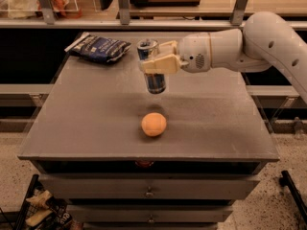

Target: Move redbull can near orange

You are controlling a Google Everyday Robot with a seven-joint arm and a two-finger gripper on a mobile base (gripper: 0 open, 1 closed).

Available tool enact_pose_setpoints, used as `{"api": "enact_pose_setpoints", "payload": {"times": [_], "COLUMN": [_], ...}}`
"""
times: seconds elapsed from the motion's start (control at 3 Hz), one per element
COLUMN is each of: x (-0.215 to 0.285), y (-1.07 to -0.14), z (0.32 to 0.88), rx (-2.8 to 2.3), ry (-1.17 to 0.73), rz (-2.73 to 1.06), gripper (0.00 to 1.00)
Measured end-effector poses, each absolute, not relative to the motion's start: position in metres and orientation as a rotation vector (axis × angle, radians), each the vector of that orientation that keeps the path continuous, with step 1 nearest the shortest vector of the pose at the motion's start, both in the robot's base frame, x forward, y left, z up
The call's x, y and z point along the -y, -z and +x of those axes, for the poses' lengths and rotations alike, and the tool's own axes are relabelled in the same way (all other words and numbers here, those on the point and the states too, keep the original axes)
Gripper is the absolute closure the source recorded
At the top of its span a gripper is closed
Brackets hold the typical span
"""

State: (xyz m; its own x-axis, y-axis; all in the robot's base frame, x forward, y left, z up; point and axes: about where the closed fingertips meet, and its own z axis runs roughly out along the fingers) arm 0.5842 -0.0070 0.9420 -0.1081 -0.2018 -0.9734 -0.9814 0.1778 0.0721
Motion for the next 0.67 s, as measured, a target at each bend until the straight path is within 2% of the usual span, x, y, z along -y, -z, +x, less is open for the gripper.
{"api": "enact_pose_setpoints", "payload": {"times": [0.67], "x": [0.004], "y": [-0.932], "z": [0.543], "rx": [-1.499], "ry": [-1.042], "rz": [-1.194], "gripper": [1.0]}}
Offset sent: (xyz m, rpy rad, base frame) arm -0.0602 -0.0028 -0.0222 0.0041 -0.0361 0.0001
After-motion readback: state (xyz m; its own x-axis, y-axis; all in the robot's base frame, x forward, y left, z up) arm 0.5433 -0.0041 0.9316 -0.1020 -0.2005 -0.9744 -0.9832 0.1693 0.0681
